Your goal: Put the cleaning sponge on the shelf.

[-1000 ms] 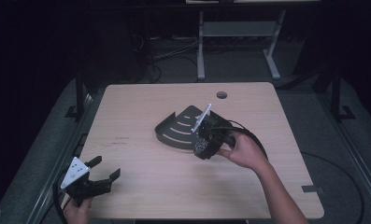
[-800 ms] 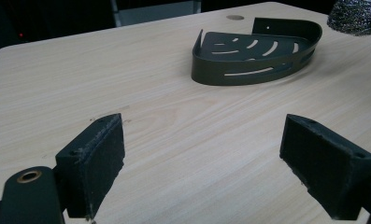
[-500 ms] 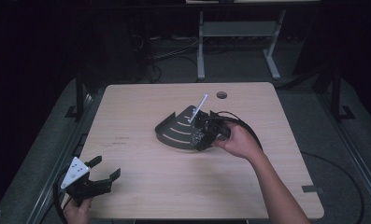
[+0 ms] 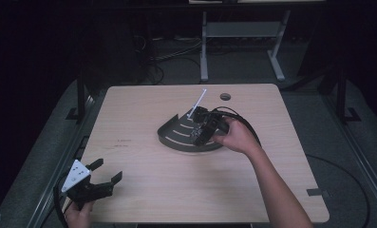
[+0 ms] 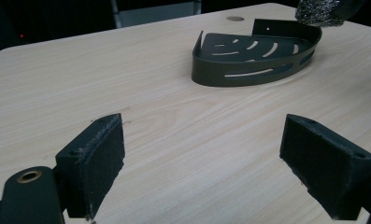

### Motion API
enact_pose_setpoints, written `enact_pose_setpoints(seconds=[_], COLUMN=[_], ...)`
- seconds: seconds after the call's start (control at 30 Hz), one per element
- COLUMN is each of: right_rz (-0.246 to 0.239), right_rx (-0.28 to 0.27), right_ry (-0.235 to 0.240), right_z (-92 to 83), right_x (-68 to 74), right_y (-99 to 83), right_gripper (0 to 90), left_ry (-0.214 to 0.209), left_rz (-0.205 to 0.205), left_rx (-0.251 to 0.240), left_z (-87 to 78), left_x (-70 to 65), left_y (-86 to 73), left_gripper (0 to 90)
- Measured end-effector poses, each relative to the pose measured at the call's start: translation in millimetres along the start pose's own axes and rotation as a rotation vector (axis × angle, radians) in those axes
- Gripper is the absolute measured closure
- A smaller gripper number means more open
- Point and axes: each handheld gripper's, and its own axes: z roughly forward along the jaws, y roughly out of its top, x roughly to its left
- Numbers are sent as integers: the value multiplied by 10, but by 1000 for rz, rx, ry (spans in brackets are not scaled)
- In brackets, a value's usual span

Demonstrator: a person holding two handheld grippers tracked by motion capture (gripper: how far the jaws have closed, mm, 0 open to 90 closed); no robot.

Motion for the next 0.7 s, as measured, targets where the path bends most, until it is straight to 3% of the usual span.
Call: enact_pose_setpoints(seconds=[0.7], right_rz=[47], right_rx=[14], right_ry=[-15], right_z=[162], right_x=[-206], right_y=[82], right_gripper=[333], left_ry=[-3], left_rz=[8], left_rx=[3], left_z=[9], left_x=[-22], left_y=[9], left_gripper=[132])
